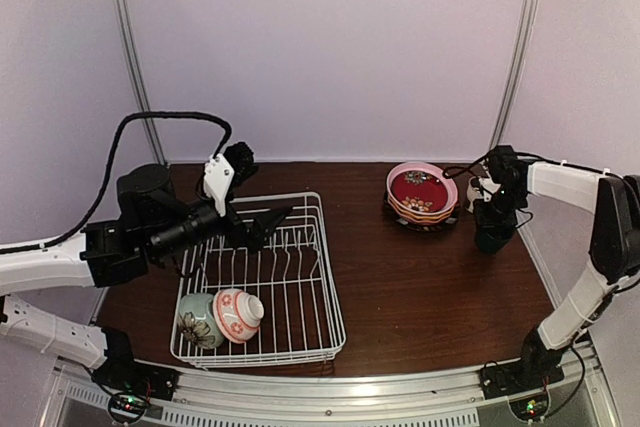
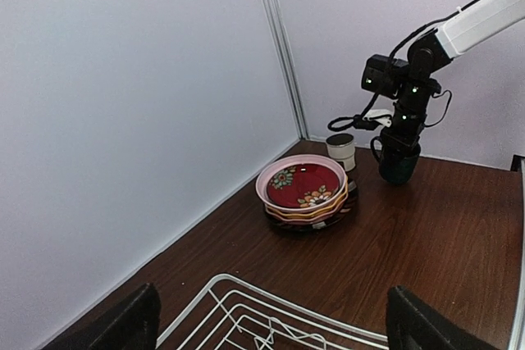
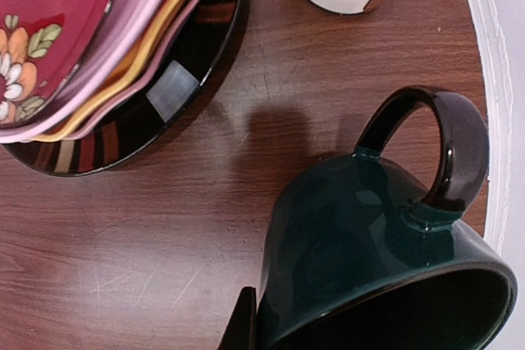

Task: Unload the mixed dishes from the dish rack
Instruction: Place the cup at the corner of the board.

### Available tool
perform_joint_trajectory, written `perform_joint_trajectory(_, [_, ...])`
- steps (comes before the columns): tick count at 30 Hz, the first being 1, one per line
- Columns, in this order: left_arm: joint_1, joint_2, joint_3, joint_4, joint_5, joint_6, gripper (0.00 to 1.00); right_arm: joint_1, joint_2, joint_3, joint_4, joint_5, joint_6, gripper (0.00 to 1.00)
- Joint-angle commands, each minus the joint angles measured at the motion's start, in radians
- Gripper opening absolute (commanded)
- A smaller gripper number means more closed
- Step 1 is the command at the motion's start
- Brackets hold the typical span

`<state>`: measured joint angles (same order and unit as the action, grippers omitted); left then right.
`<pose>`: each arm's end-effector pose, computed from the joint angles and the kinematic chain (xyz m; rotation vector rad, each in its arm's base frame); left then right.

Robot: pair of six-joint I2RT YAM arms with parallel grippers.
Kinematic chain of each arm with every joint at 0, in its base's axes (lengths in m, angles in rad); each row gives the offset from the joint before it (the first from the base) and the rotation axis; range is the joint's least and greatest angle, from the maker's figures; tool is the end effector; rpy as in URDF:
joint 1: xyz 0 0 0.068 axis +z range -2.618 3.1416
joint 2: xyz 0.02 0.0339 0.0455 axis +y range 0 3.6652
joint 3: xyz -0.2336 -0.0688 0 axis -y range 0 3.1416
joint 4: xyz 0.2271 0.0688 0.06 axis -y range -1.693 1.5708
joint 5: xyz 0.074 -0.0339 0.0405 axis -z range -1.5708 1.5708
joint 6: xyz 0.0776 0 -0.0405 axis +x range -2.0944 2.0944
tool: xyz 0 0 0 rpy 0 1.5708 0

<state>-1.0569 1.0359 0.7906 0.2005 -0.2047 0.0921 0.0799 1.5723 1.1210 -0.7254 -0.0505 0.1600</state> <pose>0.1541 -0.2410 0.3108 0.7550 1.4623 -0.5775 0.3078 0.0286 0.1622 0.0964 2.7515 0.1348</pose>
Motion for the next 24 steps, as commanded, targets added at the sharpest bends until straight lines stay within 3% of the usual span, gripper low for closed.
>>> perform_joint_trajectory(1, [0.021,-0.005,0.033,-0.036,-0.011,-0.038,0.97,-0.009,0.037,0.048,0.041,0.034,-0.023,0.01])
perform_joint_trajectory(8, [0.035,0.006,0.055,-0.121,-0.021,-0.059,0.97,-0.011,0.074,0.048,0.040,0.041,-0.033,0.11])
perform_joint_trajectory(18, [0.063,0.038,0.197,-0.512,-0.004,-0.180,0.97,-0.012,0.061,0.061,0.026,0.046,-0.037,0.45])
perform_joint_trajectory(24, [0.065,0.099,0.299,-0.792,0.057,-0.244,0.97,-0.012,-0.011,0.073,0.016,0.020,-0.039,0.78])
